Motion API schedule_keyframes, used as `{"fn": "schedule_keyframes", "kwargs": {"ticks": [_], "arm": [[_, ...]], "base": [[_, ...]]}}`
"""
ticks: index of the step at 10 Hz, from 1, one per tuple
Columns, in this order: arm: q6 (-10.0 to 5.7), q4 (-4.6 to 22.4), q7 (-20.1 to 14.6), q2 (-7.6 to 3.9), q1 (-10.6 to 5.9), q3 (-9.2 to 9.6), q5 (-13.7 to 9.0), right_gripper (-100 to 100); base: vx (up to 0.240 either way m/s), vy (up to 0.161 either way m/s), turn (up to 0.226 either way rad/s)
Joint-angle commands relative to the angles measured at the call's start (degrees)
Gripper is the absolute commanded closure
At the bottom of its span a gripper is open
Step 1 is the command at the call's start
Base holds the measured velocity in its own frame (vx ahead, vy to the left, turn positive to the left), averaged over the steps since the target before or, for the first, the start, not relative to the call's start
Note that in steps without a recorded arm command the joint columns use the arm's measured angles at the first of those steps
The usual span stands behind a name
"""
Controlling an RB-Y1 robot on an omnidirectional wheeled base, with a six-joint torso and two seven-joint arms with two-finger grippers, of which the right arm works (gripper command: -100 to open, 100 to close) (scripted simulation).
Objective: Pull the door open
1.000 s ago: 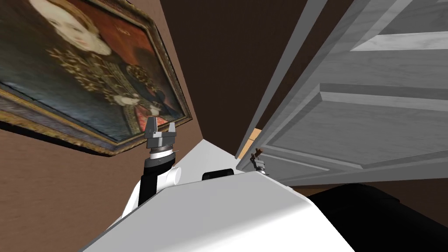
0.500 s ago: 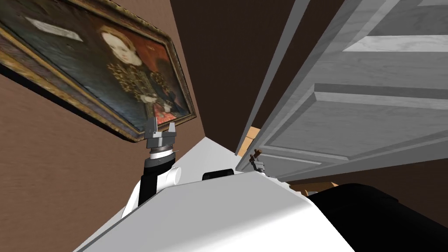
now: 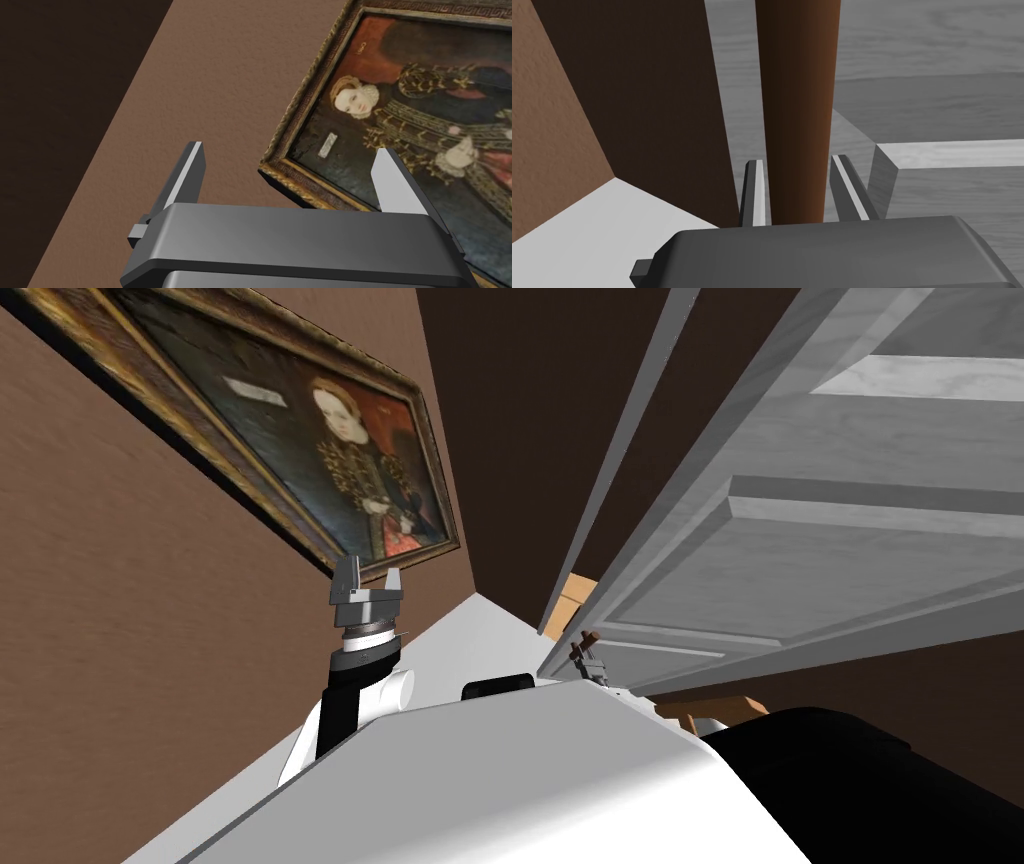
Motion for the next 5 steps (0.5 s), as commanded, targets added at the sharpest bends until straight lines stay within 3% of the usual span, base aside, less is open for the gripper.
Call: {"fn": "schedule_keyframes", "kwargs": {"ticks": [1, 2, 3, 5], "arm": [[-0.54, -0.17, -0.76, -0.64, 0.53, 1.15, 0.58, 100], [-1.06, 0.07, -1.31, -1.04, 0.59, 1.75, 0.94, 100], [-0.77, 0.33, -1.14, -0.73, 0.41, 1.46, 0.78, 100], [-1.99, 1.44, -2.59, -1.51, 0.24, 2.79, 1.49, 100]], "base": [[-0.244, -0.043, 0.095], [-0.228, -0.043, 0.108], [-0.106, -0.011, 0.029], [-0.224, -0.014, 0.173]]}}
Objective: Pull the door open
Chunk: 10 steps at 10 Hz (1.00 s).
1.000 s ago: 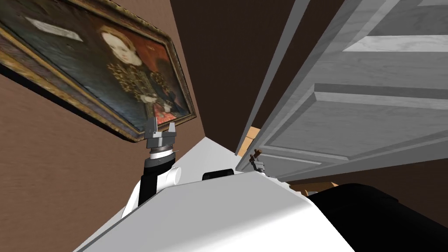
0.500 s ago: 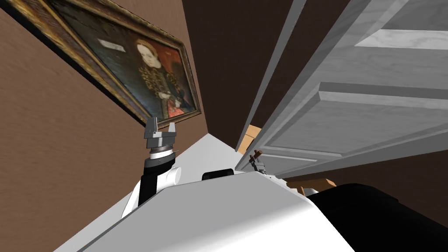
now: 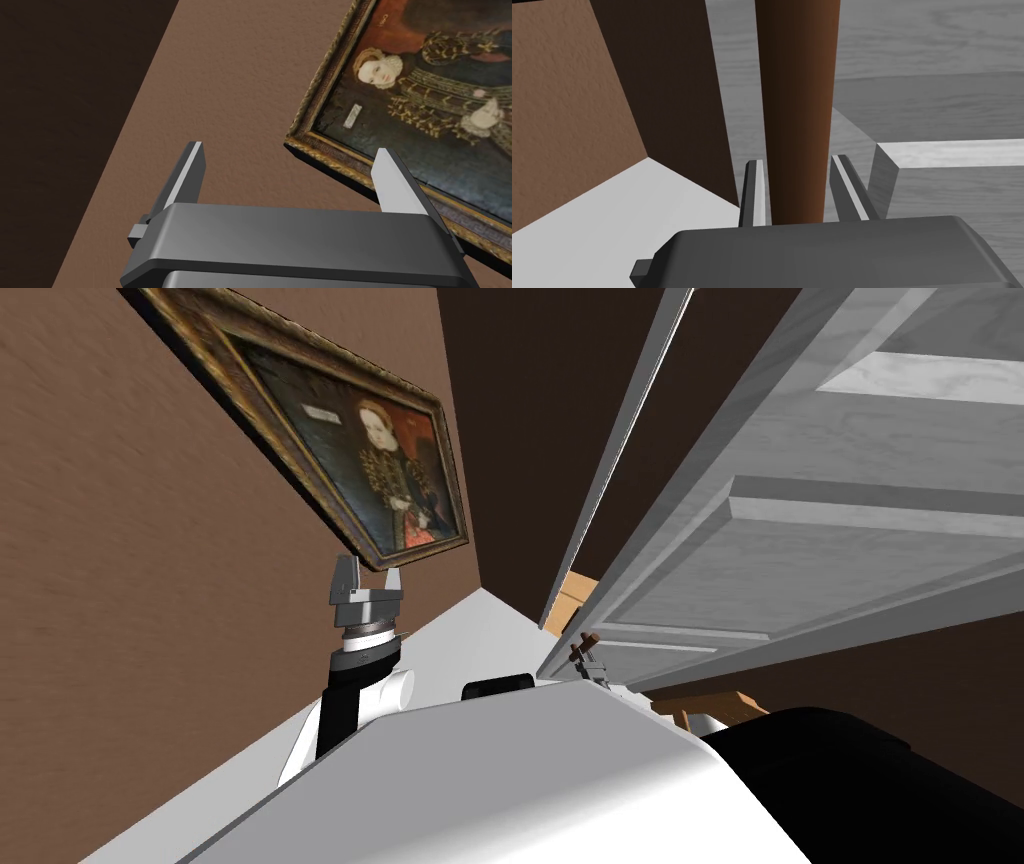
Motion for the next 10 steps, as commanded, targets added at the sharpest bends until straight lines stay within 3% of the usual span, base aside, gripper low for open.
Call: {"fn": "schedule_keyframes", "kwargs": {"ticks": [1, 6, 10], "arm": [[-0.66, 0.67, -0.88, -0.33, 0.08, 0.94, 0.46, 100], [-3.03, 2.74, -3.53, -1.94, -0.43, 3.09, 1.61, 100], [-3.35, 3.68, -4.49, -2.23, -1.00, 3.65, 2.17, 100]], "base": [[-0.232, -0.015, 0.102], [-0.228, -0.030, 0.119], [-0.163, -0.025, 0.104]]}}
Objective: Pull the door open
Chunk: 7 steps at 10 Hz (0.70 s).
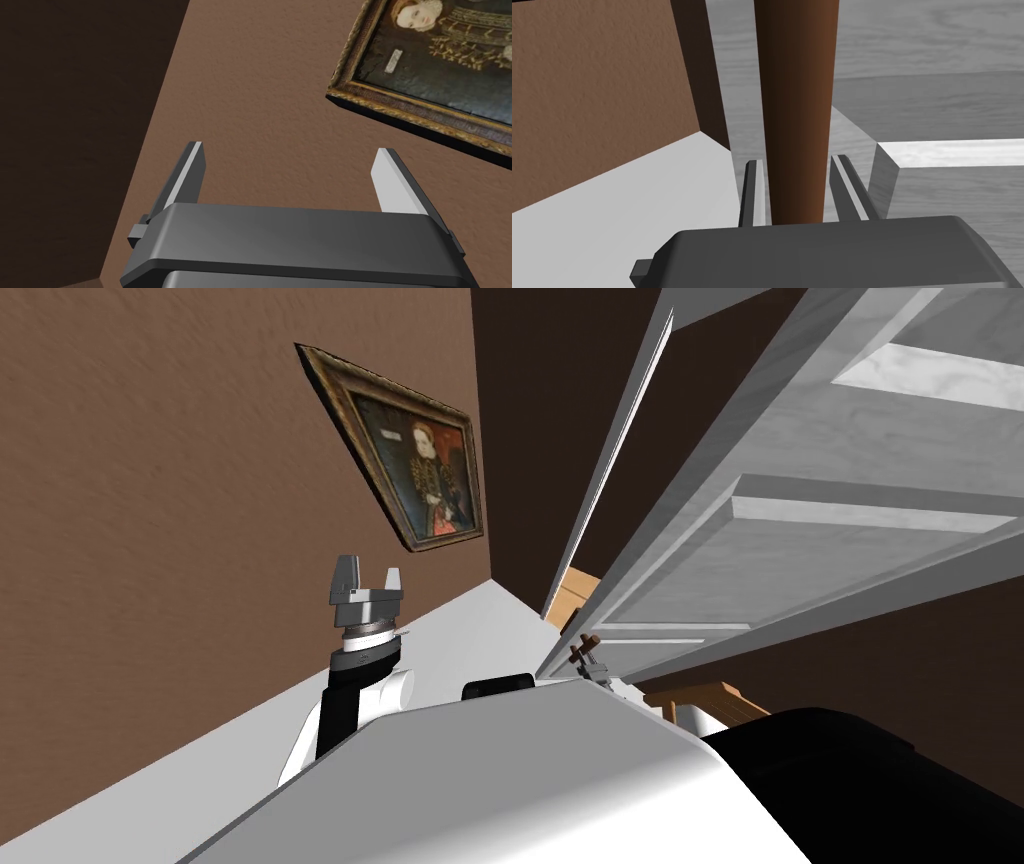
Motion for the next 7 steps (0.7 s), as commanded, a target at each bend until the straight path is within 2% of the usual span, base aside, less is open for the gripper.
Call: {"fn": "schedule_keyframes", "kwargs": {"ticks": [1, 7], "arm": [[-0.26, 0.68, -0.67, -0.21, -0.04, 0.47, 0.31, 100], [-1.73, 3.16, -3.13, -1.11, -1.29, 1.72, 1.47, 100]], "base": [[-0.191, -0.014, 0.108], [-0.220, -0.035, 0.120]]}}
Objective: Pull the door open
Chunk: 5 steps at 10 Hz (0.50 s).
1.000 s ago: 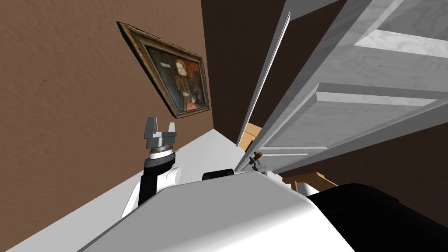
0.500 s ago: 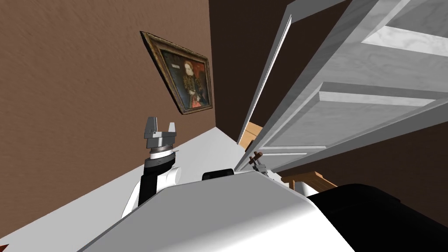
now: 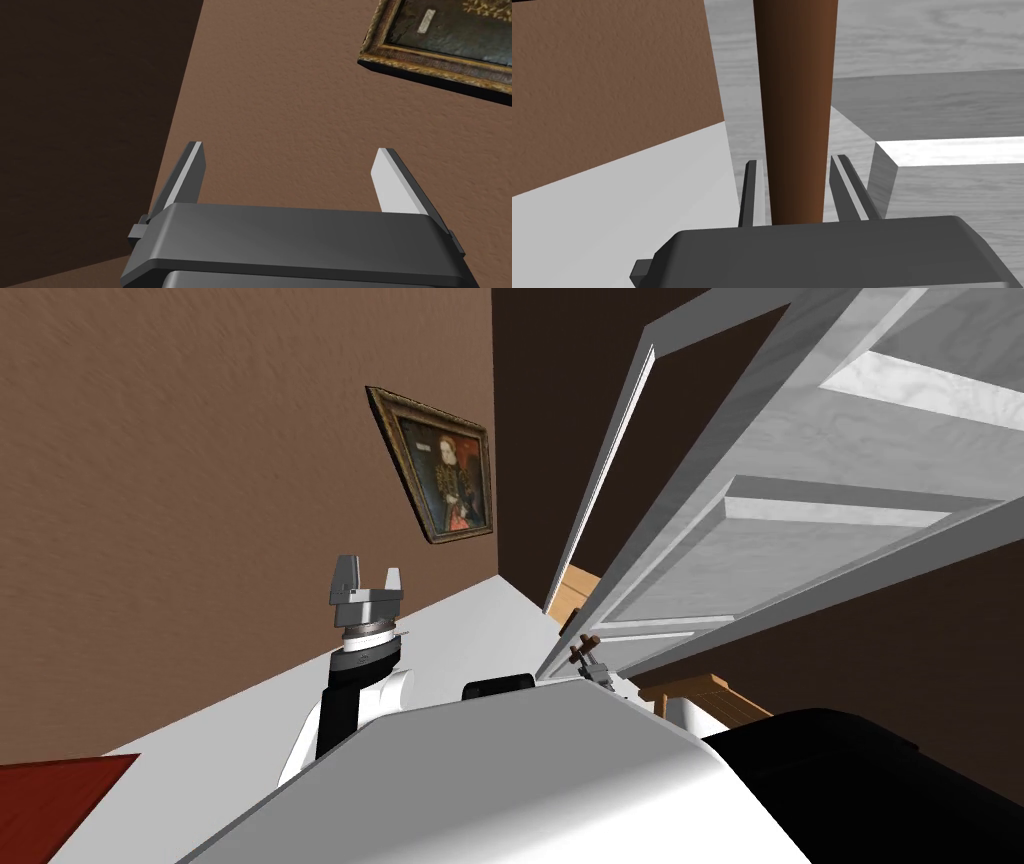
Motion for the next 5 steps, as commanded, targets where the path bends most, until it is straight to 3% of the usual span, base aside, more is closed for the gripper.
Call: {"fn": "schedule_keyframes", "kwargs": {"ticks": [1, 5], "arm": [[0.00, 0.00, 0.00, 0.00, 0.00, 0.00, 0.00, 100], [-5.57, 4.08, -1.63, 0.42, 1.33, 2.64, 2.29, 100]], "base": [[-0.084, -0.023, 0.027], [-0.062, -0.017, 0.016]]}}
